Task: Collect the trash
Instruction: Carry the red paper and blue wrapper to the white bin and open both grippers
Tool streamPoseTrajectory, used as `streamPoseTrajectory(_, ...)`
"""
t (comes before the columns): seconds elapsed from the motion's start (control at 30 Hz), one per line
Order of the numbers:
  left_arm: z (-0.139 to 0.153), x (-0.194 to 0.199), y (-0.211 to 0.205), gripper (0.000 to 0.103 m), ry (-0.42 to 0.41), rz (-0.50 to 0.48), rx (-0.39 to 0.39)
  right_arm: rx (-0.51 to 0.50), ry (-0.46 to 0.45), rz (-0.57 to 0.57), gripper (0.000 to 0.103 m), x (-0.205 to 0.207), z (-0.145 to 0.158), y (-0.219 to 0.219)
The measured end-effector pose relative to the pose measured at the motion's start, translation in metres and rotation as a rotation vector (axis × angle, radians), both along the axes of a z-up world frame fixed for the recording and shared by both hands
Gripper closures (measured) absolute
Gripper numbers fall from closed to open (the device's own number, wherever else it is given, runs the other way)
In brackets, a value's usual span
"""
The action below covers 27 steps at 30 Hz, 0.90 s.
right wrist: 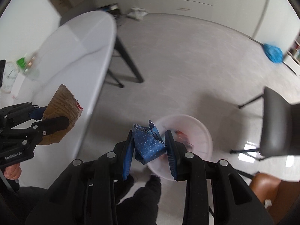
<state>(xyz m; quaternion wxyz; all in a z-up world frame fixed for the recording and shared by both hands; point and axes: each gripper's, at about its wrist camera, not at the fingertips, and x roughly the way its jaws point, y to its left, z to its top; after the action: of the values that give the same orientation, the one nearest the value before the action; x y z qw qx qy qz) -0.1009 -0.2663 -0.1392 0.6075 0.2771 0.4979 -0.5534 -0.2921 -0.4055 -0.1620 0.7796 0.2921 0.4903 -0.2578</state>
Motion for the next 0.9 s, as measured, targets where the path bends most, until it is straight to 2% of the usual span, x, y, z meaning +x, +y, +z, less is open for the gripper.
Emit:
streamPoseTrajectory(0.17,-0.011,-0.043,-0.042,0.067,0.019,-0.096,0.016,-0.001,0.000,-0.055,0.070,-0.037,-0.007,-0.016)
streamPoseTrajectory(0.23,-0.014,-0.053,-0.050,0.063,0.035,-0.126,0.025,0.002,-0.006,-0.070,0.069,-0.049,-0.010,-0.022)
streamPoseTrajectory(0.3,-0.017,-0.062,-0.063,0.044,0.036,-0.147,0.032,0.005,-0.011,-0.080,0.069,-0.054,-0.011,-0.024)
streamPoseTrajectory(0.37,-0.013,-0.070,-0.064,0.032,0.026,-0.156,0.024,0.007,-0.015,-0.085,0.069,-0.059,-0.012,-0.026)
streamPoseTrajectory(0.5,-0.007,-0.081,-0.073,0.016,0.004,-0.158,0.002,0.013,-0.017,-0.088,0.069,-0.064,-0.013,-0.030)
streamPoseTrajectory(0.67,-0.001,-0.076,-0.073,0.009,-0.023,-0.116,-0.005,0.020,-0.015,-0.080,0.068,-0.060,-0.017,-0.030)
streamPoseTrajectory(0.83,0.011,-0.047,-0.054,0.008,-0.072,0.023,-0.025,0.050,0.001,-0.040,0.066,-0.043,-0.035,-0.021)
streamPoseTrajectory(0.87,0.014,-0.040,-0.048,0.008,-0.084,0.051,-0.027,0.060,0.010,-0.027,0.063,-0.037,-0.041,-0.019)
streamPoseTrajectory(0.9,0.017,-0.031,-0.041,0.008,-0.104,0.090,-0.029,0.063,0.021,-0.027,0.050,-0.033,-0.046,-0.017)
